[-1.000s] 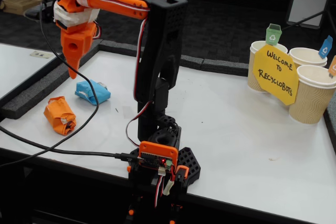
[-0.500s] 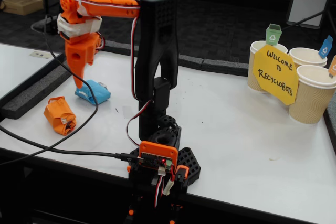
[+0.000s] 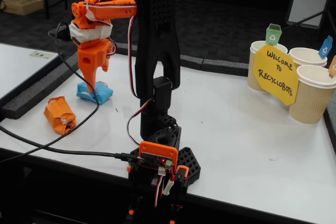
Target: Sort rubbish by color.
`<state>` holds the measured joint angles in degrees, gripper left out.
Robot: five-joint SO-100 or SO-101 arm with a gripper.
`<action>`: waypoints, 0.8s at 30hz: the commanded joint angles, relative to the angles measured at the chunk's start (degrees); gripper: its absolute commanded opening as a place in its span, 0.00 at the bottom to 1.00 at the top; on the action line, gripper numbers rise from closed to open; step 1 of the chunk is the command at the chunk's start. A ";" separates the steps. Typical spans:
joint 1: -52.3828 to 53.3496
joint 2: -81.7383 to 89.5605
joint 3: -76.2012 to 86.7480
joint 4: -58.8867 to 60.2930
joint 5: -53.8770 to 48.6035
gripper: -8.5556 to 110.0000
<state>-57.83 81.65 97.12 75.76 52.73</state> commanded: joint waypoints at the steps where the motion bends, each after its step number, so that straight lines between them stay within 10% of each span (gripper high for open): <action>1: 0.88 1.49 -2.29 0.44 1.49 0.33; 15: 0.88 -3.43 -1.93 1.49 1.32 0.07; 24: 0.97 -3.08 -3.43 1.41 0.53 0.07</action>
<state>-57.66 76.29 97.03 77.26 52.82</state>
